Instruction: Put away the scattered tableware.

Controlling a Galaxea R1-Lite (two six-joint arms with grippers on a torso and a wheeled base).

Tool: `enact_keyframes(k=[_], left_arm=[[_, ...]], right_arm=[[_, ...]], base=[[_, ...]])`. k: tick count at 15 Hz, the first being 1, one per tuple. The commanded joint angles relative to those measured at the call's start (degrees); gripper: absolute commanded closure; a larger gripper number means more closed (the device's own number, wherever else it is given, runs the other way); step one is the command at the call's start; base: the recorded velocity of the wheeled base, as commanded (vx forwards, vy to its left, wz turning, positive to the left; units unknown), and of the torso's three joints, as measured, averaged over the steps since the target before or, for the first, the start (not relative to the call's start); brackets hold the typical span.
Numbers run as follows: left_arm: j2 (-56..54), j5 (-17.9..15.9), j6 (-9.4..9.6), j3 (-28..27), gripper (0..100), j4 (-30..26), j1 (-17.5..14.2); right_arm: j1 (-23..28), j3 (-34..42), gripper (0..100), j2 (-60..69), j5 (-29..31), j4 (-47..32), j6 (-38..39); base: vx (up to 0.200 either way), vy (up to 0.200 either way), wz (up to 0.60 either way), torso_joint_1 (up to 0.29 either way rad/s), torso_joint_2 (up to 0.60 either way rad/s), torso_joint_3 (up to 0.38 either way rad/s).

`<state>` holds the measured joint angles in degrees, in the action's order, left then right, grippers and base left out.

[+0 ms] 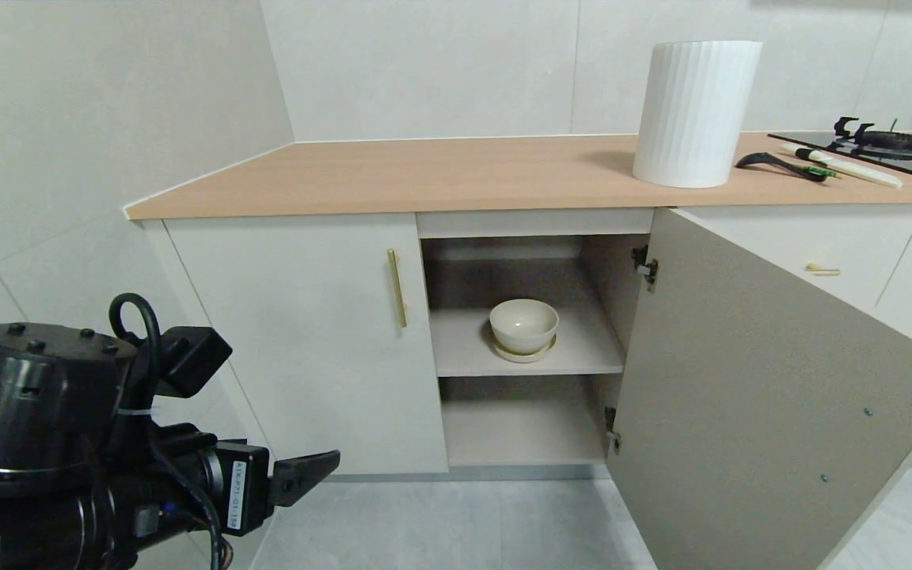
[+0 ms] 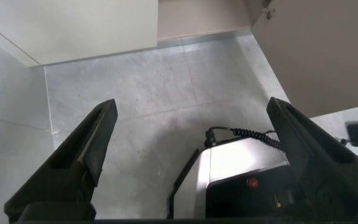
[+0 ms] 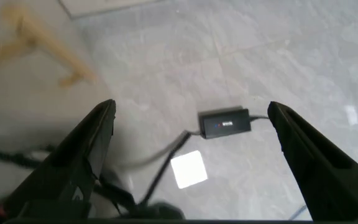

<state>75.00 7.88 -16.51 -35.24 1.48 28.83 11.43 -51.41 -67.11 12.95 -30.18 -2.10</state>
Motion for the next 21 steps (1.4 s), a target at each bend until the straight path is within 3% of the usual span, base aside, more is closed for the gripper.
enact_keyframes(k=[1, 5, 14, 21], left_arm=[[0.06, 0.04, -0.11, 0.00, 0, 0.02, 0.00], [-0.03, 0.04, -0.11, 0.00, 0, 0.02, 0.00], [-0.03, -0.05, -0.19, -0.09, 0, 0.02, 0.09], [-0.11, 0.04, -0.19, -0.18, 0, 0.02, 0.17]], right_arm=[[0.96, -0.01, 0, -4.87, -0.64, 1.88, 1.31], [0.96, 0.08, 0, -10.76, -6.62, 3.20, 3.06], [0.34, 2.80, 0, -16.56, -7.15, 9.09, 4.12], [-6.43, 4.12, 0, -16.12, -10.22, 9.79, 7.90]], base=[[0.000, 0.000, 0.00, 0.000, 0.00, 0.000], [0.000, 0.000, 0.00, 0.000, 0.00, 0.000], [0.000, 0.000, 0.00, 0.000, 0.00, 0.000], [0.000, 0.000, 0.00, 0.000, 0.00, 0.000]])
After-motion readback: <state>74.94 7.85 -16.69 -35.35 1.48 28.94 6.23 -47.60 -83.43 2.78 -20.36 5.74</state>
